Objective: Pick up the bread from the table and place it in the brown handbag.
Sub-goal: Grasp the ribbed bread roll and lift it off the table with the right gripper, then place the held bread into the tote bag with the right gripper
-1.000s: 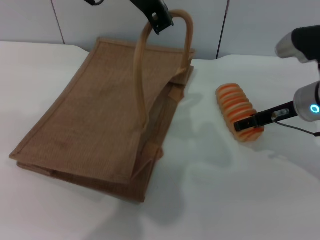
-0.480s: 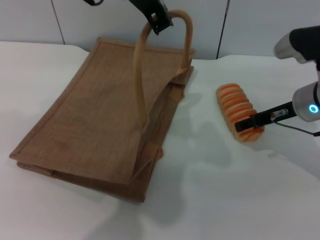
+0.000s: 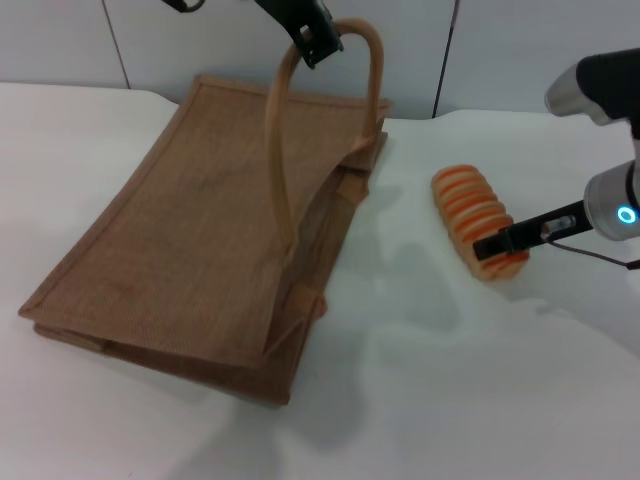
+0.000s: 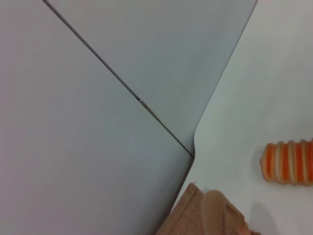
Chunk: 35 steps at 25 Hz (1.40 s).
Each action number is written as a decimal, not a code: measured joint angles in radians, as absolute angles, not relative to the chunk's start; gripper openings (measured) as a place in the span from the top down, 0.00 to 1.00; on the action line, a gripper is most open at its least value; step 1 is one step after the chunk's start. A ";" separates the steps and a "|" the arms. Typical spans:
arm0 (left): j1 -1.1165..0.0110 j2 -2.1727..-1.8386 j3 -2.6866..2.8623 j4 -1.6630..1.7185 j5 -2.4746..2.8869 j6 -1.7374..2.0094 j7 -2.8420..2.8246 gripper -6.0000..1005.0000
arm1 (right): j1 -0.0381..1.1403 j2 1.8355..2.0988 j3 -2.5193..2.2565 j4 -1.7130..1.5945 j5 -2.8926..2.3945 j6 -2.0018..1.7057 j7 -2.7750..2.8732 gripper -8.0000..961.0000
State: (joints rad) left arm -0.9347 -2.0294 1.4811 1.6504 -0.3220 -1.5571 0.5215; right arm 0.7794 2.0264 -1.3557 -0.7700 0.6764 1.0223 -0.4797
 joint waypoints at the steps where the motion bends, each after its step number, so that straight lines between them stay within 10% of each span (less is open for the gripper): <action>1: -0.934 -2.029 1.480 1.650 -0.322 -1.557 0.521 0.89 | 0.779 2.026 -1.353 -0.774 0.676 1.020 -0.480 0.35; 22: -0.974 -2.016 1.434 1.660 -0.255 -1.523 0.530 0.89 | 0.595 2.037 -1.462 -1.240 0.743 1.206 -0.432 0.49; 35: -1.044 -2.029 1.498 1.689 -0.286 -1.517 0.501 0.89 | 0.683 2.036 -1.581 -1.152 0.789 1.125 -0.423 0.63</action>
State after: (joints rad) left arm -1.0444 -2.0291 1.4982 1.6895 -0.2864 -1.5174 0.5011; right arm 0.6829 2.0359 -1.5814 -1.1521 0.7895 1.1248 -0.4232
